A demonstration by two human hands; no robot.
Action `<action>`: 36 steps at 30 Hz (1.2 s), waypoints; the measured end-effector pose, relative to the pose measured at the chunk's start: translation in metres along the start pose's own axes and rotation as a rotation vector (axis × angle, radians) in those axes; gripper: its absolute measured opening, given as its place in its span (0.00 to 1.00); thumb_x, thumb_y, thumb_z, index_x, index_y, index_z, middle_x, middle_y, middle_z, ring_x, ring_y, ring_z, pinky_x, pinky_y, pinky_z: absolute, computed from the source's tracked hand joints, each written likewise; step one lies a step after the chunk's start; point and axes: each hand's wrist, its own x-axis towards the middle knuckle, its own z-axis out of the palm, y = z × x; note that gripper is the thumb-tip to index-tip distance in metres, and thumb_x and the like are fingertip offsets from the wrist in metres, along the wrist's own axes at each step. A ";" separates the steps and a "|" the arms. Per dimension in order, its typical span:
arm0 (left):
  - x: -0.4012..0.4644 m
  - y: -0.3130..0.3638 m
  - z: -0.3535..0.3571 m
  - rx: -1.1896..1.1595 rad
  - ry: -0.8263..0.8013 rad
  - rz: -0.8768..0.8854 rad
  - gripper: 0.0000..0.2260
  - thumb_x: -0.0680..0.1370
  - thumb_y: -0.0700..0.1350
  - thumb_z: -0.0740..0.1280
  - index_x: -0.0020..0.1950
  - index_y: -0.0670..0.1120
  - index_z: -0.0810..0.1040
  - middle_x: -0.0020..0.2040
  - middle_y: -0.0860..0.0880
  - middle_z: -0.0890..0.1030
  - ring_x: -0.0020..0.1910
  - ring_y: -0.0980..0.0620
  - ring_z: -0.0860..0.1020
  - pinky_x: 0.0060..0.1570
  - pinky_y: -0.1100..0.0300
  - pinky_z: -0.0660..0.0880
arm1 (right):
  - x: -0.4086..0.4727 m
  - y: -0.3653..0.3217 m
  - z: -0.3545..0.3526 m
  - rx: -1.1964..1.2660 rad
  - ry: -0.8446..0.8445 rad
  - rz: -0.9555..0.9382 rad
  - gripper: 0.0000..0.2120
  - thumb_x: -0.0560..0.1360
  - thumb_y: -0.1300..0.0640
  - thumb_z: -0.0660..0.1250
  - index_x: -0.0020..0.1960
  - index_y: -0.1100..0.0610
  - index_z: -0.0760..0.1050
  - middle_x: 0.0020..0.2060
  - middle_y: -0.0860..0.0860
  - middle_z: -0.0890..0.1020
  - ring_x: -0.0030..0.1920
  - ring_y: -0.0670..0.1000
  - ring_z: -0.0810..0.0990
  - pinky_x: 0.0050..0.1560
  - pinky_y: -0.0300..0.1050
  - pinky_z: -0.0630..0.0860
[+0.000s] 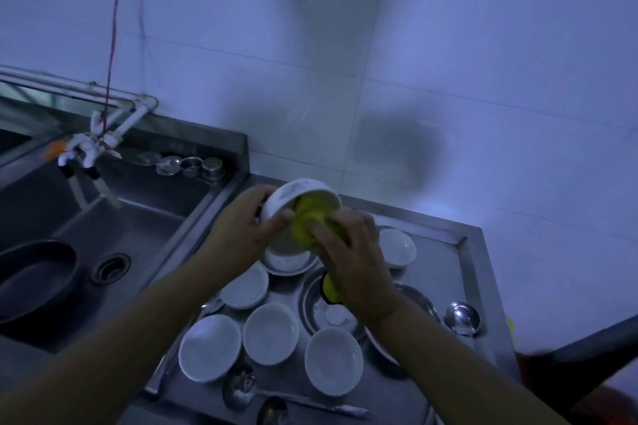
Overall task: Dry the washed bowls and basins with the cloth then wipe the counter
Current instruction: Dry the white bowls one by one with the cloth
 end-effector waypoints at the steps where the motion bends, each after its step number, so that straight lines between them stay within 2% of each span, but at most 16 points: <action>1: -0.003 0.002 -0.004 -0.027 0.003 -0.011 0.25 0.67 0.67 0.57 0.53 0.50 0.74 0.41 0.57 0.76 0.38 0.62 0.74 0.35 0.72 0.68 | 0.005 -0.004 0.003 -0.058 -0.061 -0.054 0.21 0.71 0.59 0.74 0.62 0.55 0.73 0.60 0.56 0.73 0.57 0.58 0.74 0.55 0.54 0.74; 4: -0.007 0.004 -0.011 -0.087 0.072 -0.085 0.17 0.72 0.61 0.59 0.52 0.50 0.72 0.40 0.56 0.76 0.37 0.61 0.75 0.34 0.66 0.70 | 0.019 -0.021 0.006 -0.206 -0.162 -0.096 0.19 0.76 0.54 0.68 0.66 0.55 0.75 0.65 0.55 0.76 0.68 0.56 0.72 0.67 0.57 0.66; 6: -0.007 0.006 -0.015 -0.133 0.122 -0.125 0.12 0.76 0.57 0.60 0.50 0.49 0.71 0.40 0.54 0.76 0.37 0.56 0.74 0.34 0.60 0.71 | 0.025 -0.037 0.005 -0.142 -0.163 -0.034 0.19 0.77 0.52 0.63 0.65 0.57 0.75 0.64 0.55 0.77 0.69 0.56 0.71 0.70 0.58 0.63; 8: -0.007 0.010 -0.016 -0.230 0.124 -0.175 0.08 0.80 0.51 0.60 0.49 0.47 0.71 0.40 0.51 0.76 0.38 0.53 0.74 0.35 0.59 0.72 | 0.029 -0.055 0.005 -0.022 -0.151 0.022 0.19 0.76 0.55 0.63 0.64 0.59 0.76 0.62 0.57 0.78 0.66 0.57 0.73 0.69 0.59 0.64; 11: -0.009 0.015 -0.016 -0.408 0.103 -0.225 0.12 0.80 0.49 0.58 0.52 0.41 0.73 0.42 0.46 0.77 0.39 0.52 0.75 0.35 0.64 0.73 | 0.029 -0.080 0.008 0.052 -0.101 0.065 0.20 0.76 0.59 0.62 0.67 0.59 0.74 0.64 0.58 0.77 0.65 0.57 0.74 0.65 0.58 0.67; 13: -0.011 0.016 -0.017 -0.435 0.087 -0.227 0.12 0.81 0.48 0.58 0.53 0.40 0.74 0.44 0.42 0.78 0.42 0.50 0.76 0.40 0.59 0.74 | 0.029 -0.085 0.009 0.041 -0.055 0.046 0.18 0.79 0.59 0.58 0.68 0.59 0.73 0.66 0.57 0.75 0.66 0.56 0.74 0.64 0.57 0.70; 15: -0.010 0.014 -0.019 -0.390 0.059 -0.208 0.11 0.81 0.47 0.58 0.53 0.41 0.74 0.45 0.42 0.78 0.42 0.49 0.76 0.40 0.55 0.73 | 0.027 -0.076 0.006 0.000 -0.043 -0.056 0.17 0.80 0.58 0.57 0.66 0.59 0.75 0.65 0.57 0.76 0.64 0.55 0.76 0.60 0.56 0.73; 17: -0.008 0.013 -0.025 -0.281 -0.007 -0.184 0.09 0.81 0.46 0.57 0.52 0.43 0.75 0.43 0.46 0.77 0.41 0.51 0.75 0.37 0.59 0.71 | 0.025 -0.057 -0.001 -0.071 -0.067 -0.251 0.14 0.78 0.58 0.62 0.62 0.56 0.79 0.60 0.56 0.80 0.58 0.54 0.80 0.54 0.54 0.75; 20: 0.003 0.012 -0.041 -0.028 -0.256 -0.122 0.07 0.81 0.45 0.57 0.52 0.45 0.74 0.43 0.47 0.77 0.42 0.46 0.76 0.41 0.54 0.73 | 0.030 -0.025 -0.016 -0.182 -0.126 -0.540 0.07 0.78 0.58 0.67 0.52 0.54 0.83 0.53 0.54 0.84 0.54 0.54 0.82 0.53 0.52 0.77; 22: 0.013 0.014 -0.049 -0.029 -0.373 -0.131 0.08 0.80 0.46 0.58 0.52 0.45 0.75 0.44 0.44 0.78 0.42 0.44 0.78 0.39 0.50 0.77 | 0.036 -0.016 -0.021 -0.201 -0.118 -0.594 0.06 0.78 0.59 0.67 0.49 0.55 0.83 0.52 0.55 0.84 0.53 0.55 0.82 0.53 0.53 0.77; 24: 0.013 0.017 -0.049 -0.227 -0.294 -0.178 0.05 0.79 0.44 0.60 0.51 0.51 0.76 0.44 0.45 0.79 0.40 0.48 0.78 0.34 0.55 0.77 | 0.040 -0.019 -0.020 -0.230 -0.053 -0.526 0.07 0.78 0.60 0.67 0.49 0.55 0.83 0.50 0.55 0.84 0.50 0.55 0.83 0.51 0.52 0.77; 27: -0.001 0.024 -0.027 -0.607 -0.080 -0.195 0.10 0.78 0.38 0.62 0.51 0.54 0.74 0.47 0.48 0.80 0.42 0.54 0.79 0.40 0.58 0.78 | 0.041 -0.041 -0.009 -0.279 0.074 -0.264 0.10 0.77 0.59 0.67 0.57 0.56 0.82 0.54 0.56 0.83 0.48 0.56 0.82 0.48 0.52 0.75; 29: -0.010 0.027 -0.015 -0.678 0.021 -0.120 0.13 0.79 0.38 0.59 0.53 0.56 0.73 0.46 0.53 0.79 0.41 0.61 0.78 0.39 0.65 0.77 | 0.040 -0.058 0.001 -0.236 0.132 -0.112 0.11 0.77 0.58 0.67 0.59 0.57 0.80 0.57 0.56 0.82 0.47 0.56 0.82 0.50 0.52 0.75; 31: -0.010 0.028 -0.015 -0.649 0.050 -0.051 0.13 0.80 0.37 0.56 0.53 0.55 0.72 0.46 0.53 0.77 0.39 0.65 0.76 0.37 0.70 0.74 | 0.036 -0.065 0.004 -0.187 0.137 -0.088 0.13 0.76 0.58 0.68 0.60 0.57 0.80 0.58 0.56 0.81 0.47 0.56 0.82 0.49 0.52 0.74; 34: -0.004 0.025 -0.026 -0.479 -0.013 -0.013 0.10 0.78 0.40 0.56 0.56 0.48 0.73 0.46 0.48 0.77 0.41 0.60 0.76 0.40 0.64 0.73 | 0.034 -0.045 -0.010 -0.184 0.066 -0.307 0.12 0.75 0.59 0.70 0.58 0.56 0.81 0.54 0.55 0.83 0.46 0.54 0.82 0.48 0.51 0.75; 36: 0.001 0.024 -0.035 -0.337 -0.167 0.006 0.16 0.73 0.47 0.56 0.58 0.47 0.73 0.49 0.46 0.78 0.47 0.51 0.76 0.46 0.56 0.73 | 0.038 -0.023 -0.023 -0.208 0.007 -0.508 0.08 0.75 0.60 0.71 0.53 0.55 0.83 0.49 0.54 0.85 0.47 0.54 0.83 0.50 0.51 0.76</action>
